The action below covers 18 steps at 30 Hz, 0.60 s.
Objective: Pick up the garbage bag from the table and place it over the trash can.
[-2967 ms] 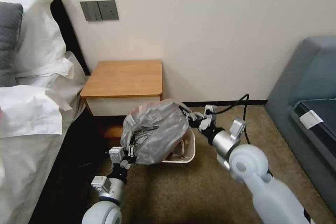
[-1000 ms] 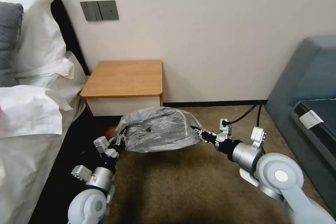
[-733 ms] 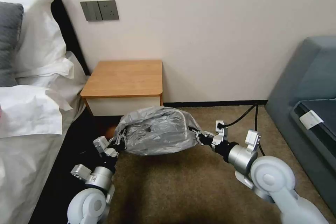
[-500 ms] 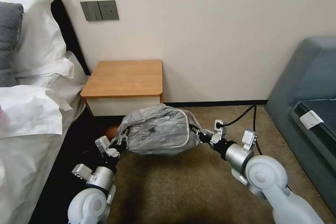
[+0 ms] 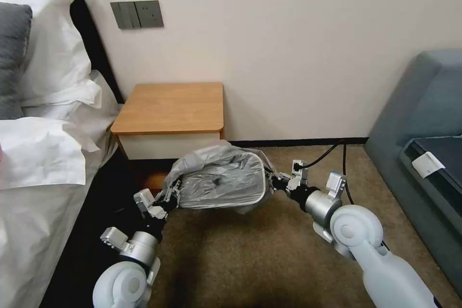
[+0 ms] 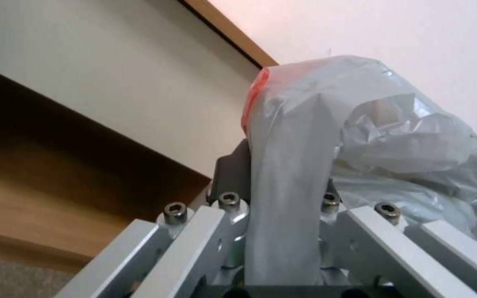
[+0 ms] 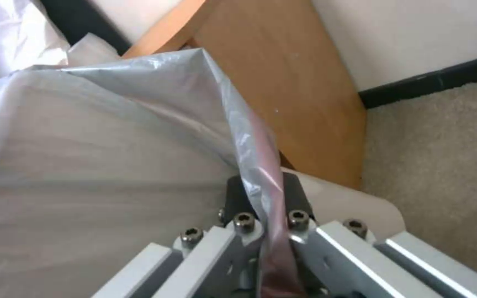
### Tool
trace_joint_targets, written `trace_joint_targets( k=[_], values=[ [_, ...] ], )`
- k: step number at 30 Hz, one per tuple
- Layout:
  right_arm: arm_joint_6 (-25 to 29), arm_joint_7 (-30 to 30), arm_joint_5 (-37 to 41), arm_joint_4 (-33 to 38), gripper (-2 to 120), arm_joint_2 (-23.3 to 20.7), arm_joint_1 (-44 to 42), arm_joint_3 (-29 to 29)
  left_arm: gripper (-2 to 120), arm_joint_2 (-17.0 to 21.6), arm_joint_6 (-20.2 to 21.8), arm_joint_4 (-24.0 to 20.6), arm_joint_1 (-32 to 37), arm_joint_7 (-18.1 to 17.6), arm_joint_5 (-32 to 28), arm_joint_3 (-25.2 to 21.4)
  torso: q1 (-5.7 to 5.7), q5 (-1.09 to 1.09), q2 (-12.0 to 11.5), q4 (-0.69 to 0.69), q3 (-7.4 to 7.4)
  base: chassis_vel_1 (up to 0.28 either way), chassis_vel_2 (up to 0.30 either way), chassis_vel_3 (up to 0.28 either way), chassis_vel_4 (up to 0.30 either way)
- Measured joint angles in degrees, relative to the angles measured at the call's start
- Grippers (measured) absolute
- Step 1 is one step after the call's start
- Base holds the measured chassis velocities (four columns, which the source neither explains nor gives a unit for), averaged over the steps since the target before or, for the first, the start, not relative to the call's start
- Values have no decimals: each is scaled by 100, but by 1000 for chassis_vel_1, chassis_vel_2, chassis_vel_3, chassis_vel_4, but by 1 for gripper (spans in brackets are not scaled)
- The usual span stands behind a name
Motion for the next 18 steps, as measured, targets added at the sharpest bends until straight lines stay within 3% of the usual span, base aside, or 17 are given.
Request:
trace_joint_targets(
  k=[9,14,18],
  values=[
    [179,-183,-347,309,27,-154,-397,71,8,-35,-106,174,-94,-315,199,13,0,-1,0,-1,0,0,0,0,0],
    [281,-202,-482,652,51,-222,-676,110,8,-62,-152,252,-190,-719,334,47,0,-1,0,-1,0,0,0,0,0],
    [327,-201,-536,753,59,-243,-756,156,8,-62,-155,252,-202,-850,348,48,0,0,0,-1,0,0,0,0,0]
  ],
)
